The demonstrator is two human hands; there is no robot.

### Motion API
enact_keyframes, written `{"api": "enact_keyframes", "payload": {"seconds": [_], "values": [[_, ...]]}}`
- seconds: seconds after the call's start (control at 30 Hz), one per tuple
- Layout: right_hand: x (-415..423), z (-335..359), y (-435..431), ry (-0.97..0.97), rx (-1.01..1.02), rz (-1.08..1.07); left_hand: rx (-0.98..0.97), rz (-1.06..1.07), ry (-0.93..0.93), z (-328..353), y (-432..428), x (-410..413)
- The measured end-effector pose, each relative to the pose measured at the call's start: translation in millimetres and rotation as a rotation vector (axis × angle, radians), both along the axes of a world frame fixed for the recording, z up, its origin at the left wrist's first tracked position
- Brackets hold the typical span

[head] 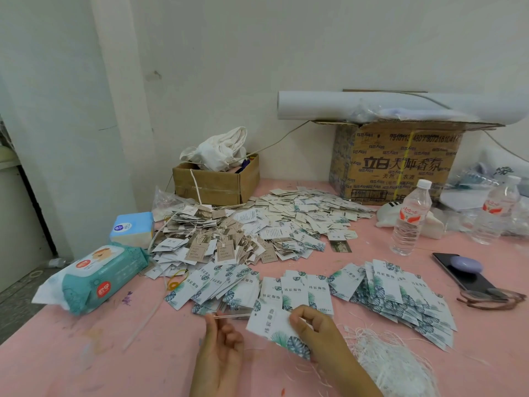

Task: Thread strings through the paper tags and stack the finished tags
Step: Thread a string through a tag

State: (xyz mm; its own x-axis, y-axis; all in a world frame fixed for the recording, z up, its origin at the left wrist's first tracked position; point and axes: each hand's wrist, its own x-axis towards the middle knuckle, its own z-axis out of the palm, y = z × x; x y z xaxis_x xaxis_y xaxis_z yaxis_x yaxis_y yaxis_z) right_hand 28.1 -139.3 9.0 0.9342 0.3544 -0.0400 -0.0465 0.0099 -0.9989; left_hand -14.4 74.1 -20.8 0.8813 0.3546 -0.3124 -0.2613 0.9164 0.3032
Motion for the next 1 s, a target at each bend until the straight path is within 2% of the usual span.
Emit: {"api": "enact_keyframes", "payload": {"seconds": [0.03, 0.13, 0.33, 0.67, 1.0], "values": [[1, -1, -1, 0.053, 0.057, 0.005, -0.026, -0.101, -0.009, 11, -39, 3], [6, -4, -4, 0.099, 0.162, 0.001, -0.055, -0.058, 0.037, 9, -42, 13], [11, -4, -7, 0.116, 0.194, -0.031, -0.014, -0.085, 0.036, 8, -43, 11], [12, -2, -12, 0.086, 0.126, 0.003, 0.237, -0.155, 0.040, 8, -48, 4], [11, 0, -13, 0.099, 0.161, -0.024, 0.409, -0.225, 0.088, 8, -56, 3]]}}
